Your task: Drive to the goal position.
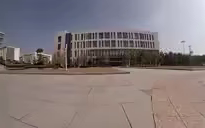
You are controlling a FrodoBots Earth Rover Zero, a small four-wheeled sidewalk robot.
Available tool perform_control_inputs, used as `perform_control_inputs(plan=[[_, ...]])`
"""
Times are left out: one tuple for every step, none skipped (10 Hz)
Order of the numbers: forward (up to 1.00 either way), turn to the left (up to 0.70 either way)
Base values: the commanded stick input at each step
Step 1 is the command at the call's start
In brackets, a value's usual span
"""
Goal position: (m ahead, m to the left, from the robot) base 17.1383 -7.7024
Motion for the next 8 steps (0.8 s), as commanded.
perform_control_inputs(plan=[[0.70,-0.10],[0.70,0.00],[0.70,0.00],[0.70,0.00],[0.70,0.00],[0.70,0.00],[0.70,0.00],[0.70,0.00]])
